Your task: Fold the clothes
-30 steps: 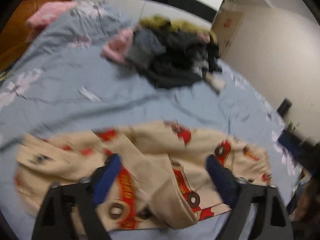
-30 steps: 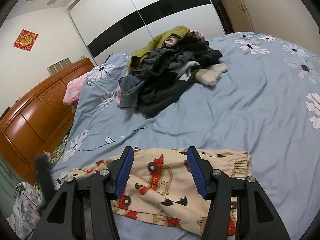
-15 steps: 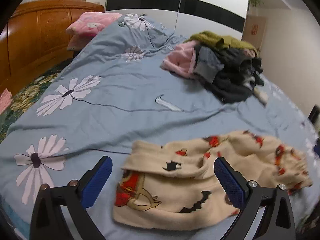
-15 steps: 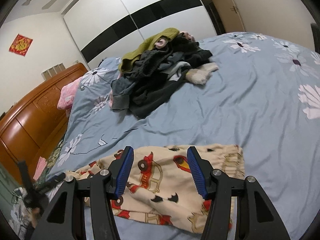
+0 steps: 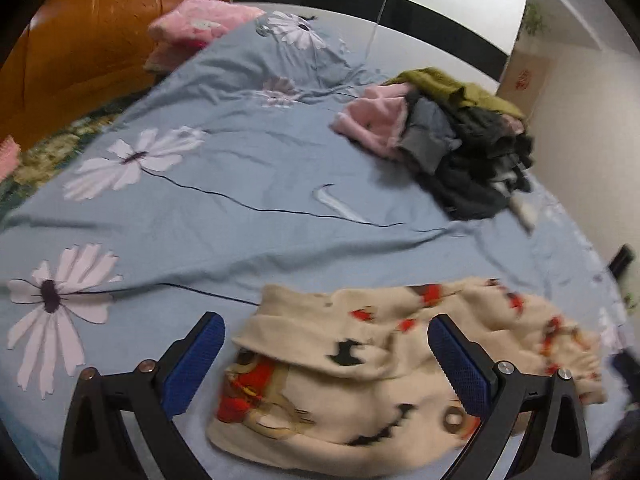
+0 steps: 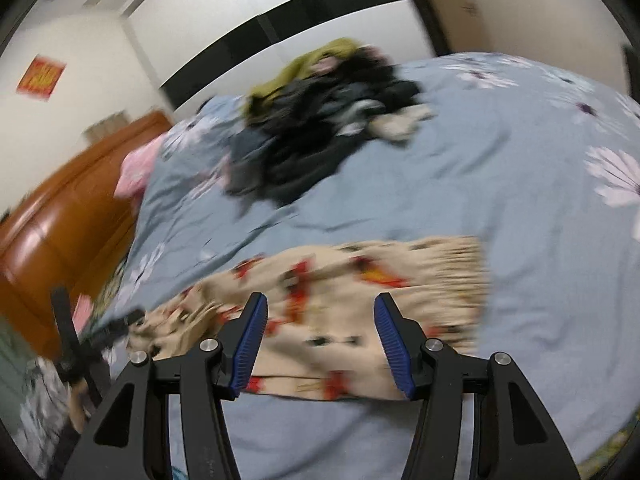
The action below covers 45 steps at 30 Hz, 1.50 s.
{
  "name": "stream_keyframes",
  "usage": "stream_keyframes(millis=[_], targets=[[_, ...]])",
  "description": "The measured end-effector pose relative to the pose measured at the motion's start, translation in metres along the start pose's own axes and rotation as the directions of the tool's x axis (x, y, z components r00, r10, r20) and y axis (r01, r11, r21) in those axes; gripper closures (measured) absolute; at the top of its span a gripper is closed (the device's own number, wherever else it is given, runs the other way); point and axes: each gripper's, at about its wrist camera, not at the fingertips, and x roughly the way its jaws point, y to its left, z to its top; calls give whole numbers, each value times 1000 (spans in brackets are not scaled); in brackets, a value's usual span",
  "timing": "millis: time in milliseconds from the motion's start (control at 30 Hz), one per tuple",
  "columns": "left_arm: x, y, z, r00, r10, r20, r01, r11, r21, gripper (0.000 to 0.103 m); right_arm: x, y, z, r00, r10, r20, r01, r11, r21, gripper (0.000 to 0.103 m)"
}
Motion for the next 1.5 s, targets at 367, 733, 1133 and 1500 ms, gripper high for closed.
stream_keyframes(millis=[367, 733, 1133, 1500], targets=[[1, -33, -12, 999, -23, -25, 24, 999, 34, 0, 9, -1, -5, 999, 36, -15, -35, 999, 20, 46], [1, -120, -23, 994, -93, 56, 74, 960, 272, 0, -32, -81, -7, 993, -106, 57, 91, 971, 222, 46], [31, -127, -23, 989, -140, -43, 146, 967, 209, 0, -37, -119, -25, 997, -45, 58, 21, 930, 366, 46], [-57, -69, 49, 969, -51, 243, 20, 992, 128, 0, 13, -135, -21, 996, 2, 94, -38, 922, 385, 46]])
